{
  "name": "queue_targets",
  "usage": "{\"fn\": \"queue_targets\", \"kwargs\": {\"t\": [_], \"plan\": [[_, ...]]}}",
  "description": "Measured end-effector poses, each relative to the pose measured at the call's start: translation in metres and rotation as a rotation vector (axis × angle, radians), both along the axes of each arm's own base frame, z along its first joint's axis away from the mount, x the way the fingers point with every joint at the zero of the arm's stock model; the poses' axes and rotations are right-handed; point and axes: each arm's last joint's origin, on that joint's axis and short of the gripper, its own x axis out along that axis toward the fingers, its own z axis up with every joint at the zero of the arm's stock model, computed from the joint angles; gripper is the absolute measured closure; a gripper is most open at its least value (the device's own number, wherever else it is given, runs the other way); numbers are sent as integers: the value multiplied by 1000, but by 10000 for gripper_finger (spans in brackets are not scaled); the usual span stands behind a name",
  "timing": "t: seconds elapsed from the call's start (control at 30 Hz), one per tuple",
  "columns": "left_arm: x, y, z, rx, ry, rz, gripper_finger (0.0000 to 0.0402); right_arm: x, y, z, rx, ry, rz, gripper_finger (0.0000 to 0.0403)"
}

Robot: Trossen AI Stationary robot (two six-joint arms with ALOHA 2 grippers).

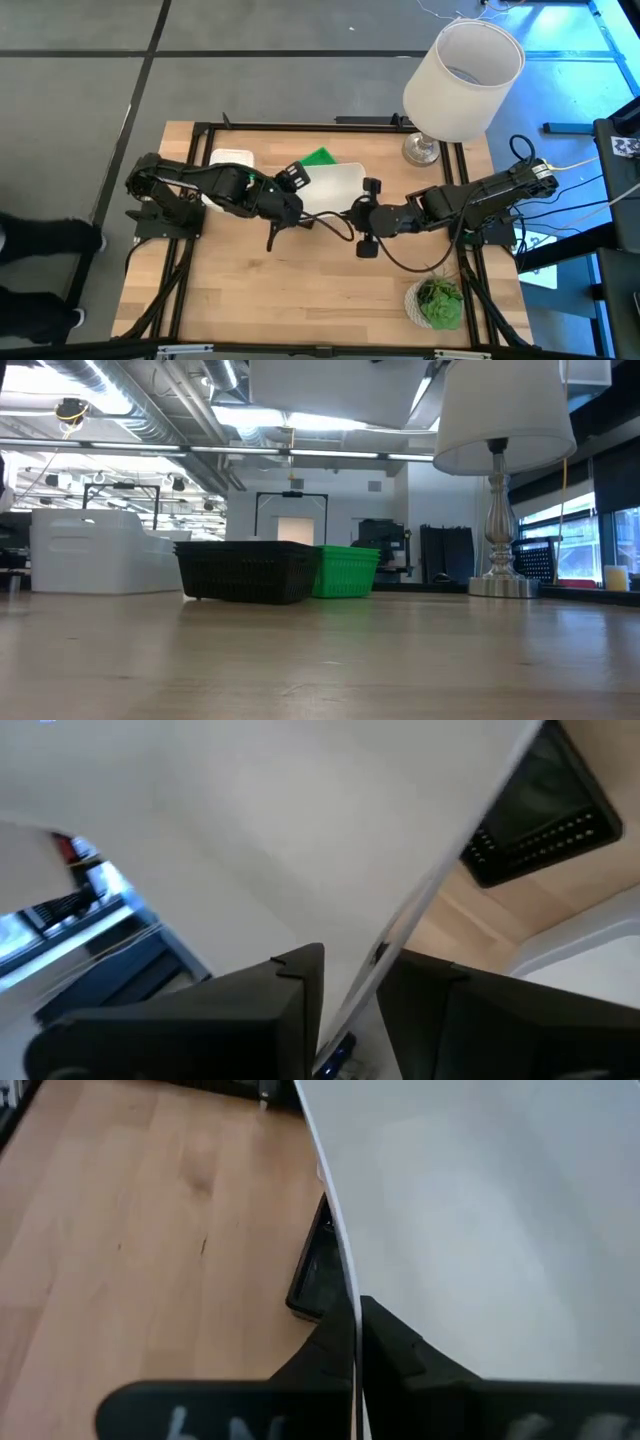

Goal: Stack baskets by color
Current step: Stack the right white bin on the left white bins

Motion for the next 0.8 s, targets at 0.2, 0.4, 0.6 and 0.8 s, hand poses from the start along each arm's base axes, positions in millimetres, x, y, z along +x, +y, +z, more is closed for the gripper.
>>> {"fn": "queue_targets", "kwargs": {"t": [0.2, 0.4, 0.6, 0.8], "plan": [[-8, -6, 13, 36, -111, 11, 326, 0, 0, 0, 40, -10, -25, 403], [-20, -11, 29, 45, -207, -4, 326, 1, 0, 0, 83, -26, -50, 403], [-32, -11, 42, 26, -269, -16, 326, 2, 1, 2, 78, -48, -40, 403], [-35, -11, 40, -39, -226, -63, 326, 3, 1, 2, 59, -36, -3, 403]]}}
